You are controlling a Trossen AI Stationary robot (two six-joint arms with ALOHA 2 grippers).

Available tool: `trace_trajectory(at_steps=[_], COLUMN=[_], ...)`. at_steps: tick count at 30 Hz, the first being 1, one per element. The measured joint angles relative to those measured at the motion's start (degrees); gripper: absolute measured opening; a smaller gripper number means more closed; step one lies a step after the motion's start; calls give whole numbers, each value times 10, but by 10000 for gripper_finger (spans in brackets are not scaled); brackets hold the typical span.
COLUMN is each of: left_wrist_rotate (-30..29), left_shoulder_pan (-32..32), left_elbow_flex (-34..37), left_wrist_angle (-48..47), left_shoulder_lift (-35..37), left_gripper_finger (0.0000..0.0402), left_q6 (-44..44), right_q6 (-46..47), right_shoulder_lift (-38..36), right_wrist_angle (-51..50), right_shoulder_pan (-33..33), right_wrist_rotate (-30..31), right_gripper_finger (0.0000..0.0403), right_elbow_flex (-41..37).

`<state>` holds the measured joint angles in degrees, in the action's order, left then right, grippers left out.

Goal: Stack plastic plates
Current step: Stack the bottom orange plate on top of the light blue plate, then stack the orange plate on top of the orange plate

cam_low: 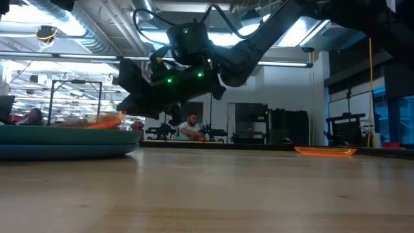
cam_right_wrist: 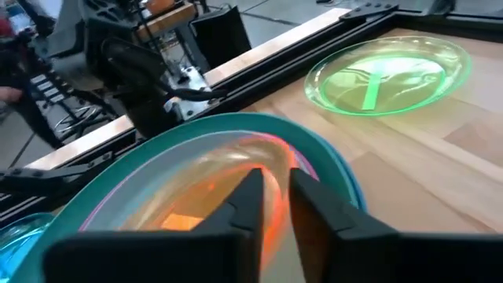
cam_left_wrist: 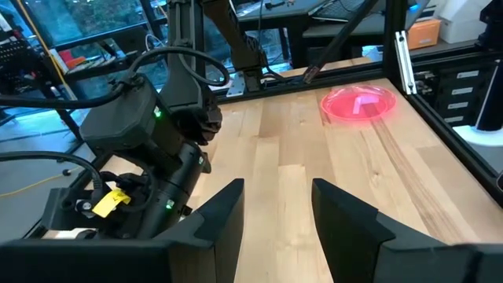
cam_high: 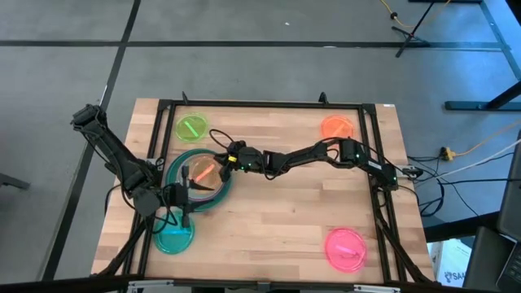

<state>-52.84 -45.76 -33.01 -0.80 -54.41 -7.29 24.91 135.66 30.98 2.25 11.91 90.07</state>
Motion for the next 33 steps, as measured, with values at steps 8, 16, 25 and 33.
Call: trace_trajectory(at_steps=[8,16,25,33], left_wrist_rotate=[0,34,50,179], left_shoulder_pan=[0,0,25,95], left_elbow_flex=[0,0,1,1], left_wrist_angle=[0,1,28,97], left_shoulder_lift=[0,-12,-77,-160], left_gripper_finger=[143,144,144,144], left_q6=[-2,-32,-92,-84], right_q6=[-118,-193,-223,-203], right_shoulder_lift=[-22,-118,-254,-408], right_wrist_angle=[-65,-260,-463,-498], right_shoulder_pan=[0,-4,-4,-4], right_wrist_rotate=[-4,26,57,65], right_gripper_finger=[124,129,129,129], right_elbow_flex=[-1,-1,-29,-186])
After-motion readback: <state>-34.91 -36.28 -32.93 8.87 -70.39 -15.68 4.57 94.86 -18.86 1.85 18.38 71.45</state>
